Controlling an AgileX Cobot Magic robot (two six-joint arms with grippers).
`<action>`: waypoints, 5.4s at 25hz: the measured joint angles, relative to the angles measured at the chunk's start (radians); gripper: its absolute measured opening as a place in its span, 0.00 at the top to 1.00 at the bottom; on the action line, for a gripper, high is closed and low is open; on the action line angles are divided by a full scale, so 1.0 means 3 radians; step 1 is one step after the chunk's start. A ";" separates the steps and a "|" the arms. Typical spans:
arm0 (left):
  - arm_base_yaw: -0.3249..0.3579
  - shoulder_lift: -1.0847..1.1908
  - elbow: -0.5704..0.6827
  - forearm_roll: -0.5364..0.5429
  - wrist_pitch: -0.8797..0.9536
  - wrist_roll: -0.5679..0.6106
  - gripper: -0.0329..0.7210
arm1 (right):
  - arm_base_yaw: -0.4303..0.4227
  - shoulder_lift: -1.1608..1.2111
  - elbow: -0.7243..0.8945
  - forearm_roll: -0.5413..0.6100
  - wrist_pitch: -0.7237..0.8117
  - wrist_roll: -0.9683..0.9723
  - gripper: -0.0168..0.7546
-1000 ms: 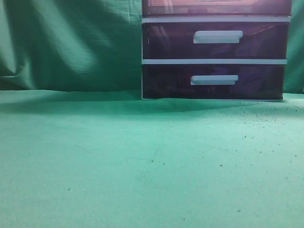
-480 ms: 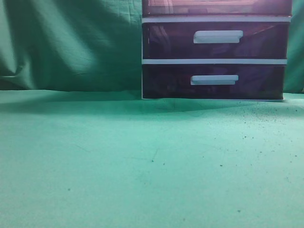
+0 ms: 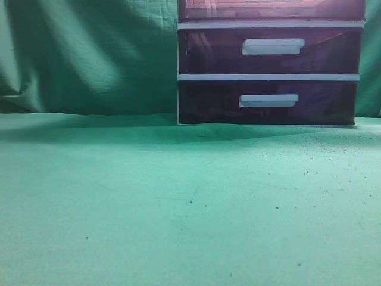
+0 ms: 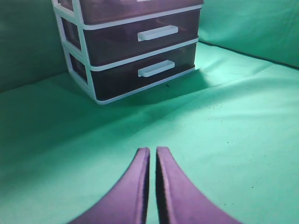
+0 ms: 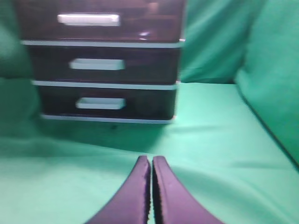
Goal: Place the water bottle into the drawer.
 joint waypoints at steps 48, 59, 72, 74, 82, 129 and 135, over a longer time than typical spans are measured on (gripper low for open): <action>0.1868 -0.0023 0.0000 0.0000 0.1276 -0.0106 0.96 | -0.0333 -0.0463 0.0913 -0.0021 -0.0097 0.0006 0.98; 0.3866 -0.0567 0.0218 0.0000 0.2586 -0.0111 0.96 | -0.0333 -0.0463 0.0913 -0.0021 -0.0097 0.0038 0.98; 0.4658 -0.1513 0.0748 0.0000 0.2771 -0.0256 0.96 | -0.0333 -0.0463 0.0916 -0.0021 -0.0097 0.0075 0.98; 0.4658 -0.1544 0.0763 0.0000 0.2771 -0.0256 0.96 | -0.0333 -0.0463 0.0916 -0.0021 -0.0097 0.0075 0.98; 0.4665 -0.1546 0.0763 0.0000 0.2894 -0.0396 0.96 | -0.0333 -0.0463 0.0916 -0.0021 -0.0097 0.0075 0.98; 0.4665 -0.1546 0.1094 0.6000 0.3423 -0.5887 0.96 | -0.0333 -0.0463 0.0916 -0.0021 -0.0097 0.0089 0.98; 0.4665 -0.1546 0.1094 0.6000 0.3423 -0.5899 0.96 | -0.0333 -0.0463 0.0916 -0.0021 -0.0097 0.0089 0.98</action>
